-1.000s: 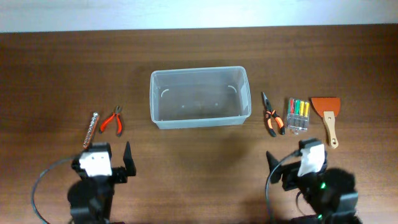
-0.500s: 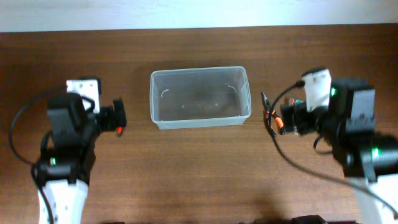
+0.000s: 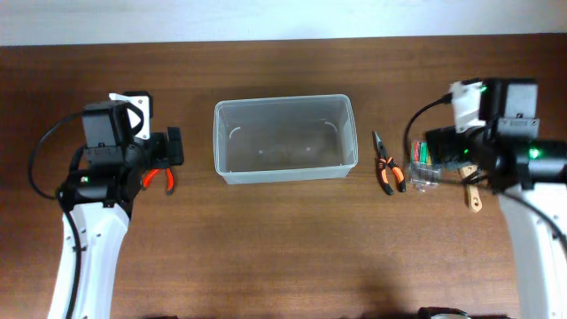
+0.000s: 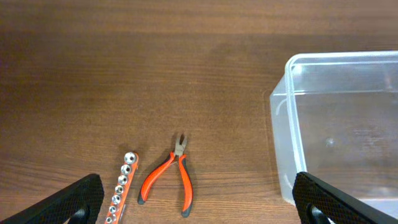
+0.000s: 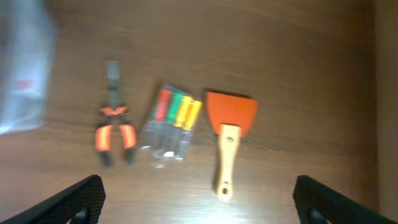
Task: Pack container
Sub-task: 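Move the right gripper to the orange scraper and grasp it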
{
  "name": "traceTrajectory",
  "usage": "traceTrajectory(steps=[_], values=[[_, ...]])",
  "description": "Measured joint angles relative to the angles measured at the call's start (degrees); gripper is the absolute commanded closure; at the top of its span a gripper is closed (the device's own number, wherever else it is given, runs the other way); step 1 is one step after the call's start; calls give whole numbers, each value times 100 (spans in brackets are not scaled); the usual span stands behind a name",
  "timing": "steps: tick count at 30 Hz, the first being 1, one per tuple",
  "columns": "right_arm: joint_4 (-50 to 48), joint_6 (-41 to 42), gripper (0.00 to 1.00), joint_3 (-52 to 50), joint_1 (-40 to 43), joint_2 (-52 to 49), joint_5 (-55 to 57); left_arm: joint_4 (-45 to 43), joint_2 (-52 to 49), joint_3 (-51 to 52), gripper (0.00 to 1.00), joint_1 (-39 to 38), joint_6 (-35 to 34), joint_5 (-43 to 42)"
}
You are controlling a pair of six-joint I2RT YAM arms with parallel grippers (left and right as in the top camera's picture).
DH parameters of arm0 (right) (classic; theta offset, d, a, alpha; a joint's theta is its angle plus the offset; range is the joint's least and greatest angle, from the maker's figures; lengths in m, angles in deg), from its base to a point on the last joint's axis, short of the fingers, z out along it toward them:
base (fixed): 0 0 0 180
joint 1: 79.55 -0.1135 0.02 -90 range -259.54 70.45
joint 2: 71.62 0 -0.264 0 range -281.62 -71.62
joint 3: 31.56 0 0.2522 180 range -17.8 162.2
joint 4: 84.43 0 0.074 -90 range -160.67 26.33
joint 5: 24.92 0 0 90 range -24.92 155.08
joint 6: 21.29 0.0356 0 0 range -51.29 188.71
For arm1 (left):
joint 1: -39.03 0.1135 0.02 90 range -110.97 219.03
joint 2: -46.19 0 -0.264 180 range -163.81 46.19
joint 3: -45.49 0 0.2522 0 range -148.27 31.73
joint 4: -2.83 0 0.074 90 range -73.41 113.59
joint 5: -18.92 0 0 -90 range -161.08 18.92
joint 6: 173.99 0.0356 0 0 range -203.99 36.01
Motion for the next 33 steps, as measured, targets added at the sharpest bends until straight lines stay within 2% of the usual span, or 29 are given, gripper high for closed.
traceTrajectory(steps=[6,18,27,33], values=[[-74,4,2,11,935,-962,-138,2,-146,0,1,0,0,0],[-450,-223,2,11,1978,-2380,-520,13,-170,0,1,0,0,0],[-511,-299,0,11,2096,-3289,-743,15,-170,0,1,0,0,0],[-796,-302,8,11,2090,-3615,-857,15,-170,0,1,0,0,0]])
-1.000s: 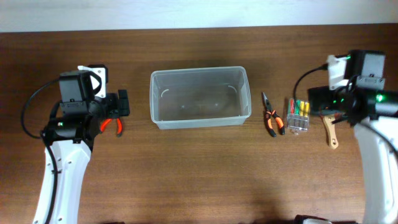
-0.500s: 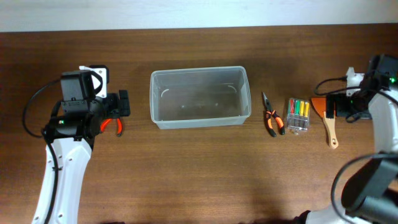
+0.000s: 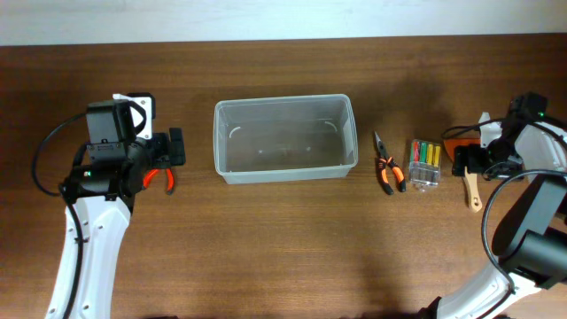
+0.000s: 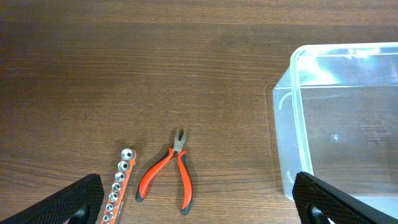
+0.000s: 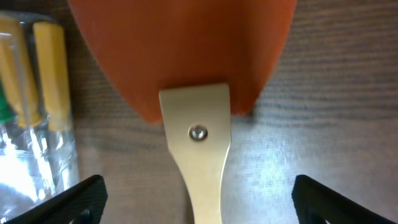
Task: Pack container
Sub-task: 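Move the right gripper to the orange scraper and grasp it, then lift the scraper with the right gripper and drop it into the container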
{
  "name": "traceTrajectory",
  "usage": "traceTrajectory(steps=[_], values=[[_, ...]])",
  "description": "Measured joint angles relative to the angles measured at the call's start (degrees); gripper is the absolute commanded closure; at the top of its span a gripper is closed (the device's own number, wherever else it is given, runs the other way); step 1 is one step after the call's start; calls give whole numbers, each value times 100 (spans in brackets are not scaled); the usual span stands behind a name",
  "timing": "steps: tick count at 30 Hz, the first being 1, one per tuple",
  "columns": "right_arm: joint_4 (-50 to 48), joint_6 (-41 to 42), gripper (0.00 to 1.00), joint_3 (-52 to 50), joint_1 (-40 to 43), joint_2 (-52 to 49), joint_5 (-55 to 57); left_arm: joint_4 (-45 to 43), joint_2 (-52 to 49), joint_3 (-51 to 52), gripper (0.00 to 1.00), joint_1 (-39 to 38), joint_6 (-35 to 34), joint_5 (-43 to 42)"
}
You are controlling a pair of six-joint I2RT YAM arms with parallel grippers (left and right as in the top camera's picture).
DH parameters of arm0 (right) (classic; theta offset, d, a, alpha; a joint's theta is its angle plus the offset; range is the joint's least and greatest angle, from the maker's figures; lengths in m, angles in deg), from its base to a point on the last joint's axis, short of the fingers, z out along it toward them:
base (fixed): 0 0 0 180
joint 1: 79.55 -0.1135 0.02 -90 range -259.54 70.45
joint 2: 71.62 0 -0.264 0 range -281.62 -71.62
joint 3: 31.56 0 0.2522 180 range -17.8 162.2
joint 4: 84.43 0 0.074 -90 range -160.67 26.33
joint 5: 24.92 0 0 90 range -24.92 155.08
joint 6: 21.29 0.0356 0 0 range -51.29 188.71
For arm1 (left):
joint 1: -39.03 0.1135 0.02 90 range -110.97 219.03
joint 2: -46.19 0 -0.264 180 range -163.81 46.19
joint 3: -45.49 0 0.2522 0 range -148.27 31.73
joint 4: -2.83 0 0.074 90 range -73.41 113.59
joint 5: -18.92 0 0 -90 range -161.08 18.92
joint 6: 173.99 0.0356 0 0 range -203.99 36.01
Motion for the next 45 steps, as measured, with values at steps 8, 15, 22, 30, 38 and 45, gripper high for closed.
traceTrajectory(steps=[8,15,22,30,38,45], values=[[-365,11,21,0,0,-319,-83,0,0,0,1,0,0,0],[-442,9,31,11,0,-511,-107,-2,0,0,1,0,0,0],[-485,0,43,17,0,-518,-125,0,0,0,1,0,0,0],[-529,17,57,17,0,-520,-142,0,0,0,1,0,0,0],[-549,7,61,22,0,-527,-140,0,0,0,1,0,0,0],[-490,0,64,52,0,-529,-142,0,0,0,1,0,0,-2]])
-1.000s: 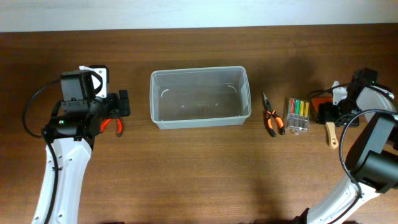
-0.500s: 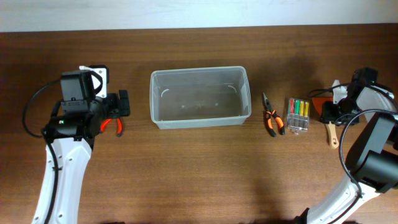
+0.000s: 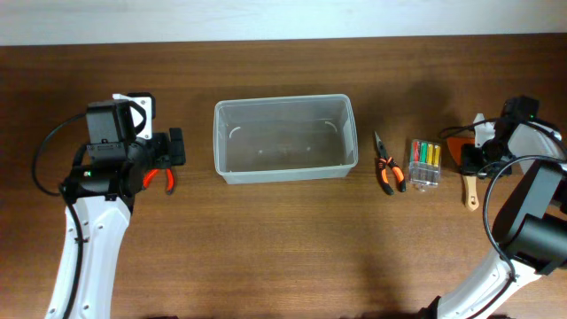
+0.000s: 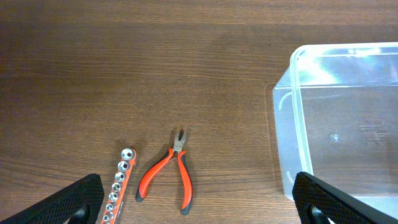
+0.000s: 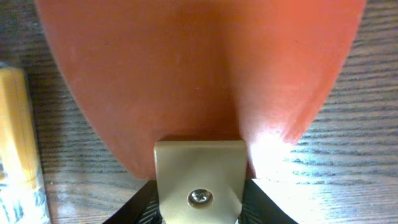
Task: Pack container
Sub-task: 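Lift the scraper with the right gripper and drop it into the container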
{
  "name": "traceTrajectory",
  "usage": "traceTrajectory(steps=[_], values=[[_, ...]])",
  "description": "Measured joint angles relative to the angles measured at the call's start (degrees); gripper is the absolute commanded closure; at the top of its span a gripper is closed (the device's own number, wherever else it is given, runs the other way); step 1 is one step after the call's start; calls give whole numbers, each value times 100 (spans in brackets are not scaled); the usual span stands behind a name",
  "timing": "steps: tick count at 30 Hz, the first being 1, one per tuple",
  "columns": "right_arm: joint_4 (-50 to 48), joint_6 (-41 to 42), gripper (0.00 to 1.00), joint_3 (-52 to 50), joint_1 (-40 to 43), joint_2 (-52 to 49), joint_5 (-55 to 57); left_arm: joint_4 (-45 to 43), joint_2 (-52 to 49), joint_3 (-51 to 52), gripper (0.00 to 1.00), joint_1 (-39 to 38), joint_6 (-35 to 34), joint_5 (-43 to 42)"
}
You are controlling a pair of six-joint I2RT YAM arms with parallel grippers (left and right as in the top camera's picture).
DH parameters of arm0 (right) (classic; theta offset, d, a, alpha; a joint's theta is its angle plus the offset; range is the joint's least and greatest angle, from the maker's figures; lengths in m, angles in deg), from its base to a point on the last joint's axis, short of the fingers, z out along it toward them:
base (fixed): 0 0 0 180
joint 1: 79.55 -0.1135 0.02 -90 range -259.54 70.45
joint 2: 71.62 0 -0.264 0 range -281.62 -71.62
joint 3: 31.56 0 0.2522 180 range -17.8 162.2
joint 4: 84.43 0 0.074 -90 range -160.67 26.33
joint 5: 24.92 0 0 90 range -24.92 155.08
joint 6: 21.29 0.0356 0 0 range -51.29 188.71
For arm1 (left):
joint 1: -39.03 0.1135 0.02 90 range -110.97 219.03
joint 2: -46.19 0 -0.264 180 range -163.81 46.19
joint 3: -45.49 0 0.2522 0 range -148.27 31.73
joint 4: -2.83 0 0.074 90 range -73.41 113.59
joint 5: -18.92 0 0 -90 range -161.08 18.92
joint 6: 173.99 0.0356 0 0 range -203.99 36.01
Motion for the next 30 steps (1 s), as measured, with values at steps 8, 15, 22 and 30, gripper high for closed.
traceTrajectory(steps=[8,15,22,30], values=[[1023,-2,77,664,0,-66,-2,0,0,0,1,0,0,2],[2601,26,96,2599,-133,-68,-190,2,0,0,1,0,0,2],[3399,22,96,4594,-1141,-63,-754,2,0,0,1,0,0,2],[3005,-658,96,5215,-3263,-68,-990,2,0,0,1,0,0,2]])
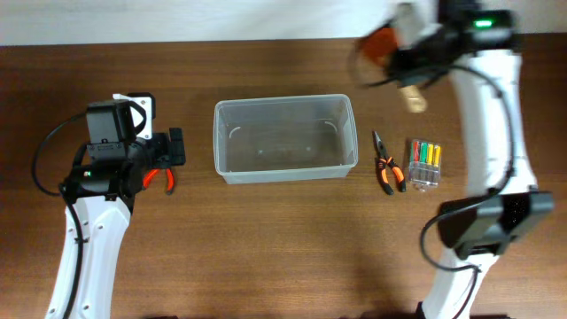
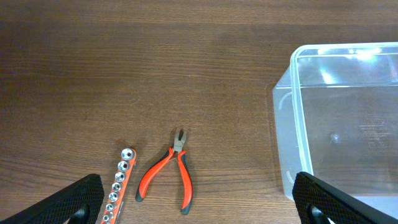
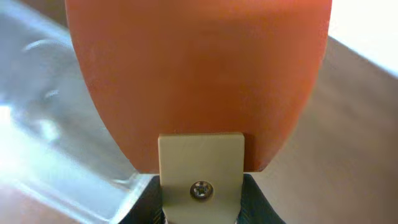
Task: Pack container
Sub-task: 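Lift the scraper with the right gripper and drop it into the container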
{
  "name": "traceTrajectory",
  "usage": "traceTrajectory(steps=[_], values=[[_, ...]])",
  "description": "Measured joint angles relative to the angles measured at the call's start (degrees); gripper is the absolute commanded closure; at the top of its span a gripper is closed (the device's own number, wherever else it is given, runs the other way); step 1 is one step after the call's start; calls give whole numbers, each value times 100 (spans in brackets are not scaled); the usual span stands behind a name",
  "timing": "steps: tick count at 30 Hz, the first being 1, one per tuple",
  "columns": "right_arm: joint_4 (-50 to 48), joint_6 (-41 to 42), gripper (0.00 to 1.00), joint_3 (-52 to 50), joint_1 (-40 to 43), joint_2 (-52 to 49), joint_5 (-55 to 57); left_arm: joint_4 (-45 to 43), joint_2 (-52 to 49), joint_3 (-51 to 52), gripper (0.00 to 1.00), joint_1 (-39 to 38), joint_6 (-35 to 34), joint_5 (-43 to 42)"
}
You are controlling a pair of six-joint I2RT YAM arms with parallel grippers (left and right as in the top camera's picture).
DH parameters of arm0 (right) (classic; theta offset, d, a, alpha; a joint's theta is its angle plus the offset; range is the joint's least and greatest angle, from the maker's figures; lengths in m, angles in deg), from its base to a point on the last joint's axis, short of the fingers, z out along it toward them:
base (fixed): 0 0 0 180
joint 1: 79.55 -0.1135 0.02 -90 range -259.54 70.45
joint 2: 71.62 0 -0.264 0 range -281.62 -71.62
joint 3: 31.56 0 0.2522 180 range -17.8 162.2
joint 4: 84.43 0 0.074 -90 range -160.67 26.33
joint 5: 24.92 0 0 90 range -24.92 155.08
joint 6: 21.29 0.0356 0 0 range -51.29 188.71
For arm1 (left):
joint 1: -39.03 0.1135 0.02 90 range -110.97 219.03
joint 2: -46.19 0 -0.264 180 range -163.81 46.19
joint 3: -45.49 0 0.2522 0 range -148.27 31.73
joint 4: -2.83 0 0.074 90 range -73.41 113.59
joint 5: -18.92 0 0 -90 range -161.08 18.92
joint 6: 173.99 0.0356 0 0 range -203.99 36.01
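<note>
The clear plastic container (image 1: 283, 137) stands at mid-table. My right gripper (image 3: 200, 205) is shut on the pale wooden handle of an orange-bladed scraper (image 3: 199, 74). It holds the scraper in the air beside the container's far right corner (image 1: 383, 42). My left gripper (image 2: 199, 208) hangs open left of the container, above red-handled cutters (image 2: 169, 179) and an orange socket rail (image 2: 118, 186), with nothing between its fingers. Orange-black pliers (image 1: 387, 165) and a clear pack of coloured screwdrivers (image 1: 425, 164) lie right of the container.
The container's near left corner (image 2: 292, 124) shows at the right of the left wrist view. A white wall strip (image 1: 266, 18) runs along the table's far edge. The right arm (image 1: 496, 133) stretches up over the right side of the table.
My right gripper was low at the far right of the table, shut on the scraper. It now holds the scraper raised near the container's far right corner. The left arm has not moved.
My right gripper first hung open above the pliers, screwdriver pack and scraper. Then it was low over the scraper, still open, then shut on its handle. Now the scraper is off the table beside the container. The left gripper stayed open over the cutters throughout.
</note>
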Motion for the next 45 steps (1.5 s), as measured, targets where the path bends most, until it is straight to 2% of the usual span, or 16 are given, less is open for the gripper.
traceTrajectory(steps=[4,8,16,20,22,28,29,30,31,33,36,39,43,44,45], values=[[-24,-927,96,-48,-1047,-20,-52,-2,0,0,1,0,0,0],[-48,-2033,96,-341,-1744,-190,-94,0,0,0,1,0,0,0],[-321,-3738,95,-1252,-1904,-1014,-55,0,0,0,1,0,0,0],[-802,-4076,77,-1449,-1816,-1412,90,0,0,0,1,0,0,0],[-1025,-4166,72,-1464,-1762,-1547,136,0,0,0,1,0,0,0],[-1545,-4319,47,-1467,-1644,-1620,260,-2,0,0,1,0,0,0],[-1563,-4325,43,-1467,-1637,-1620,332,0,0,0,1,0,0,0],[-1556,-4312,24,-1467,-1637,-1620,389,0,0,0,1,0,0,0],[-1534,-4275,20,-1453,-1639,-1620,490,0,0,0,1,0,0,0],[-1412,-4094,18,-1351,-1655,-1620,750,0,0,0,1,0,0,0],[-946,-3650,19,-975,-1709,-1611,1163,0,0,0,1,0,0,0],[26,-2581,22,-208,-1751,-1513,1611,-4,0,0,1,0,0,0],[798,-1075,22,866,-1552,-1097,1928,-2,0,0,1,0,0,0],[931,-732,28,1097,-1410,-933,1947,0,0,0,1,0,0,0],[1023,-411,40,1292,-1220,-752,1961,0,0,0,1,0,0,0]])
